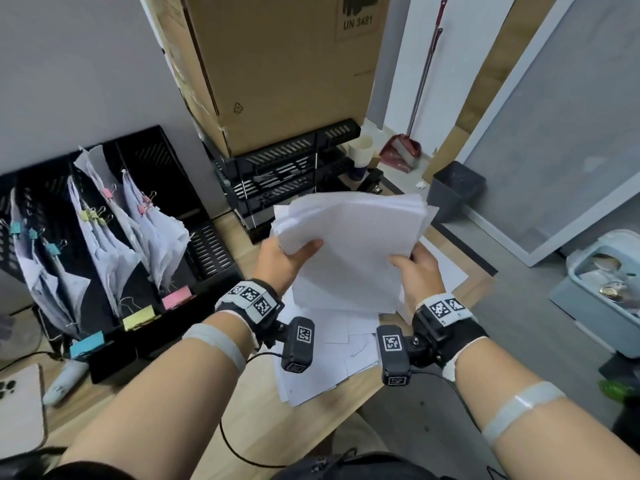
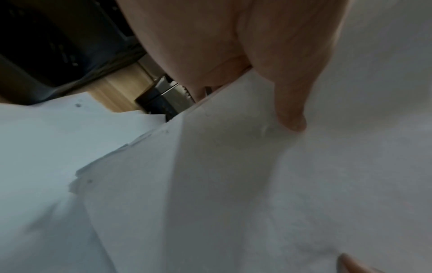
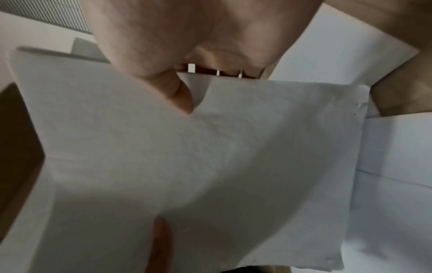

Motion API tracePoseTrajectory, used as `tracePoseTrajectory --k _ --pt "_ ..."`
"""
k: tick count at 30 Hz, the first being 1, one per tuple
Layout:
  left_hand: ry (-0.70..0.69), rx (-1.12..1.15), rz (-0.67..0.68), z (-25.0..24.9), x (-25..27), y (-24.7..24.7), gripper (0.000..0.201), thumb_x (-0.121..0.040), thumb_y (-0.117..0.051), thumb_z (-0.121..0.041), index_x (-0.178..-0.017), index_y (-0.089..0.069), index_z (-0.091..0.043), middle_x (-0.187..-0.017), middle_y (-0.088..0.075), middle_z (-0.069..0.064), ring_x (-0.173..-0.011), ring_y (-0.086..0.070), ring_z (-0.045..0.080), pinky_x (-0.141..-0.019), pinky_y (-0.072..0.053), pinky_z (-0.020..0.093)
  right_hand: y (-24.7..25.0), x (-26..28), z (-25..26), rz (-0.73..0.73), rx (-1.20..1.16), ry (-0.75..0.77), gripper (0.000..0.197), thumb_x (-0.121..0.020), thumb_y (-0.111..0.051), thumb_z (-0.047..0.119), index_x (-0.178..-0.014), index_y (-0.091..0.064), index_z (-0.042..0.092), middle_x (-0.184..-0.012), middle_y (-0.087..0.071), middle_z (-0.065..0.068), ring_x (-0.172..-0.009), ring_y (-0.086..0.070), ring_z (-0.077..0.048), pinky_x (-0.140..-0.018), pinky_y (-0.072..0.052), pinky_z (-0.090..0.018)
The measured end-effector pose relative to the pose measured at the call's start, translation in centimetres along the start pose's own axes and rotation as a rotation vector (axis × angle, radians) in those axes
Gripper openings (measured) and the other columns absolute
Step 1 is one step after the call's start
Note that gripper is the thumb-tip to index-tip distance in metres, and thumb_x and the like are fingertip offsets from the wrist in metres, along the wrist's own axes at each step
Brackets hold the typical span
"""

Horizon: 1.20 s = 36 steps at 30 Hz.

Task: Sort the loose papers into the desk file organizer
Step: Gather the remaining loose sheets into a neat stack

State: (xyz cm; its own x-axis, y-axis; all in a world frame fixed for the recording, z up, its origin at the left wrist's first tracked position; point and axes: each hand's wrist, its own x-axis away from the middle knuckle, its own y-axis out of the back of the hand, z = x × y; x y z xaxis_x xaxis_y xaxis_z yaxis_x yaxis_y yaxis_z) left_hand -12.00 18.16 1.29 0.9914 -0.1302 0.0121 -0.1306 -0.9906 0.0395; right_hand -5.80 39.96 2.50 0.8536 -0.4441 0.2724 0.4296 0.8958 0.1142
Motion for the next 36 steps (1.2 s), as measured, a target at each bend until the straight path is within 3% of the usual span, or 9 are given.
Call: tracePoseTrajectory --k 3,8,11,16,21,25,27,32,36 --pt "-0.002 -0.037 -0.048 -0.1 -0.2 -0.2 0.015 -0.089 -0.075 -0.024 -0.104 -0.075 -0.028 -0.109 -0.077 0.004 -0.103 -0.072 0.022 -0.095 -0.056 0.047 0.3 -0.4 -0.3 0.054 0.035 0.025 0.034 -0.081 -0.059 0.001 -0.104 -0.062 0.027 -0.104 -0.071 0.002 -0.101 -0.065 -0.019 -0.091 -0.049 -0.036" --pt "0.183 -0.145 0.001 3.2 1.0 -0.3 0.041 -0.072 -0.086 -0.038 -0.11 -0.072 -0.029 -0.107 -0.076 -0.004 -0.102 -0.072 0.018 -0.095 -0.057 0.048 0.3 -0.7 -3.2 0.083 0.126 -0.115 0.036 -0.071 -0.061 0.01 -0.099 -0.062 0.032 -0.099 -0.071 0.003 -0.098 -0.066 -0.025 -0.096 -0.051 -0.051" --pt "0.198 -0.206 -0.044 3.7 1.1 -0.1 0.033 -0.073 -0.082 -0.041 -0.102 -0.073 -0.028 -0.104 -0.077 -0.001 -0.1 -0.071 0.023 -0.094 -0.056 0.05 0.1 -0.7 -3.7 0.1 0.121 -0.074 0.028 -0.071 -0.059 0.017 -0.091 -0.065 0.035 -0.094 -0.073 -0.002 -0.093 -0.069 -0.027 -0.092 -0.053 -0.054" --pt "-0.093 -0.123 -0.147 0.4 0.2 -0.7 0.032 -0.094 -0.068 -0.015 -0.095 -0.07 -0.047 -0.102 -0.071 -0.008 -0.1 -0.065 0.012 -0.094 -0.053 0.036 -0.3 -0.5 -0.1 0.066 0.081 0.138 0.021 -0.089 -0.058 0.01 -0.09 -0.064 0.03 -0.094 -0.073 0.001 -0.093 -0.069 -0.02 -0.088 -0.055 -0.04" --pt "-0.02 -0.017 -0.163 -1.2 -1.0 -0.7 0.008 -0.087 -0.07 -0.039 -0.091 -0.077 -0.042 -0.103 -0.073 0.007 -0.097 -0.066 0.023 -0.097 -0.053 0.057 0.2 -1.6 1.1 0.189 0.204 0.103 0.015 -0.088 -0.062 0.011 -0.096 -0.063 0.024 -0.095 -0.07 -0.001 -0.095 -0.066 -0.023 -0.082 -0.049 -0.03" --pt "0.018 0.023 -0.039 -1.9 -0.7 0.0 0.015 -0.092 -0.072 -0.014 -0.098 -0.076 -0.027 -0.11 -0.075 0.009 -0.1 -0.069 0.023 -0.092 -0.057 0.045 1.2 -2.5 1.2 0.157 0.33 0.074 0.014 -0.09 -0.063 0.019 -0.092 -0.069 0.007 -0.095 -0.071 -0.013 -0.092 -0.065 -0.028 -0.077 -0.045 -0.028" --pt "0.091 0.047 0.078 -1.5 -0.7 0.9 0.023 -0.086 -0.075 -0.004 -0.106 -0.074 -0.015 -0.112 -0.075 0.011 -0.101 -0.071 0.023 -0.088 -0.058 0.037 1.8 -2.9 1.6 0.119 0.236 0.087 0.008 -0.091 -0.063 0.015 -0.088 -0.07 0.012 -0.095 -0.072 -0.011 -0.096 -0.066 -0.028 -0.083 -0.048 -0.033" --pt "0.287 -0.2 0.249 2.3 -0.5 2.5 0.037 -0.075 -0.087 -0.03 -0.106 -0.074 -0.014 -0.108 -0.076 0.009 -0.101 -0.072 0.031 -0.091 -0.058 0.042 2.2 -3.7 1.9 0.149 -0.002 0.017 0.026 -0.078 -0.069 0.03 -0.099 -0.073 0.016 -0.105 -0.075 -0.007 -0.107 -0.066 -0.033 -0.101 -0.046 -0.058" --pt "0.223 -0.277 0.118 2.9 0.5 1.1 0.028 -0.084 -0.079 -0.023 -0.109 -0.07 -0.013 -0.097 -0.075 0.005 -0.09 -0.071 0.024 -0.076 -0.056 0.023 1.3 -3.4 1.2 0.12 0.031 0.033 0.008 -0.083 -0.068 0.024 -0.087 -0.073 0.019 -0.099 -0.076 -0.004 -0.103 -0.068 -0.029 -0.1 -0.048 -0.053"
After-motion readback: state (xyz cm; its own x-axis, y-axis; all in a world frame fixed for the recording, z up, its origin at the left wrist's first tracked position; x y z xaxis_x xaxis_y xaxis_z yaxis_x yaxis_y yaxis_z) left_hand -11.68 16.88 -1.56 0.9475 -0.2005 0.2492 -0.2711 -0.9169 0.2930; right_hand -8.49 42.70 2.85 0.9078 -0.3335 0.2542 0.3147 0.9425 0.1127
